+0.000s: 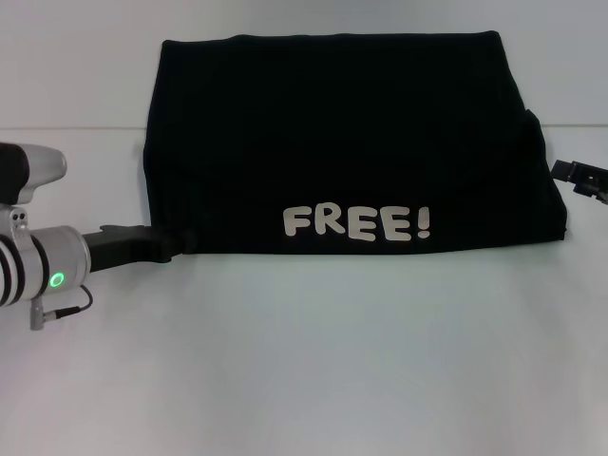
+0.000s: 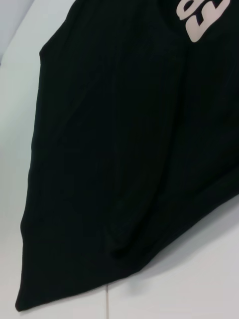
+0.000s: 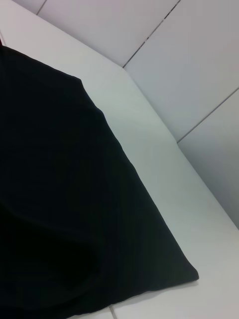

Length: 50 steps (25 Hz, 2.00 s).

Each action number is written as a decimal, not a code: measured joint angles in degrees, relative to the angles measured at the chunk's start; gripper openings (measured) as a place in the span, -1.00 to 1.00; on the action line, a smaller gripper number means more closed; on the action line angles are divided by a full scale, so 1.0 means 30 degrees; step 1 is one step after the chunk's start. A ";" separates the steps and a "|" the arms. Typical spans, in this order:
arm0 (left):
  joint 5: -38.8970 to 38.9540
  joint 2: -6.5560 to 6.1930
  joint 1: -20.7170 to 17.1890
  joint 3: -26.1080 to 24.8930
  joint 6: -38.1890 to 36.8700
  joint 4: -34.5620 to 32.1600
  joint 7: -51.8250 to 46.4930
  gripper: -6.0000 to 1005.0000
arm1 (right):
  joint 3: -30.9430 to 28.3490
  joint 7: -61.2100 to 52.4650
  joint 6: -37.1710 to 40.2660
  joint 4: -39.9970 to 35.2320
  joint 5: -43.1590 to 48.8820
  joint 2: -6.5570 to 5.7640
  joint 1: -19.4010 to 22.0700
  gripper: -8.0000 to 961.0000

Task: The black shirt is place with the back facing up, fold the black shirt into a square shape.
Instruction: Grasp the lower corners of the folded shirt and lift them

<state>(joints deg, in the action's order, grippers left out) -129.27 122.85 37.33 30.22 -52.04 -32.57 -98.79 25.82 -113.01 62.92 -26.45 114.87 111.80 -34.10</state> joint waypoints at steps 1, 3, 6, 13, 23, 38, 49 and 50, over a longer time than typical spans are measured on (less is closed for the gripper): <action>-0.0008 -0.0008 0.0002 0.0008 0.0150 0.0005 0.0001 0.09 | 0.0000 0.0006 0.0000 0.0000 0.0000 -0.0001 0.0000 0.36; -0.0008 -0.0024 0.0004 0.0007 0.0288 -0.0010 0.0010 -0.07 | 0.0007 0.0010 0.0000 0.0000 0.0000 -0.0003 0.0001 0.36; -0.0038 -0.0054 0.0023 0.0007 0.0560 -0.0013 0.0060 -0.28 | 0.0078 -0.0006 0.0000 0.0000 0.0004 -0.0029 0.0002 0.35; -0.0417 -0.0087 0.0143 0.0008 0.0772 -0.0063 0.0007 -0.65 | 0.0172 -0.0102 0.0002 0.0000 0.0049 -0.0149 0.0021 0.35; -0.0455 -0.0487 -0.0069 -0.0028 -0.0562 -0.1227 -0.0691 -0.98 | 0.0324 -0.1767 -0.0130 -0.0060 0.3395 -0.0925 -0.0402 0.35; -0.0444 -0.0578 0.0039 0.0011 -0.0740 -0.1184 -0.0599 -0.98 | 0.2341 -0.2027 -0.3660 0.0184 0.4659 0.0358 -0.1658 0.34; -0.0444 -0.0577 0.0012 0.0005 -0.0623 -0.1149 -0.0557 -0.98 | 0.2556 -0.1640 -0.3776 0.0205 0.4659 0.0285 -0.1390 -0.38; -0.0445 -0.0567 0.0010 0.0005 -0.0541 -0.1087 -0.0555 -0.98 | 0.2555 -0.1640 -0.3762 0.0206 0.4658 0.0264 -0.1363 -0.42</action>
<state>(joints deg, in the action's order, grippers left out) -130.60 121.14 37.36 30.23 -53.66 -35.83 -100.46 33.49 -117.93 51.64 -25.84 128.85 112.59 -38.19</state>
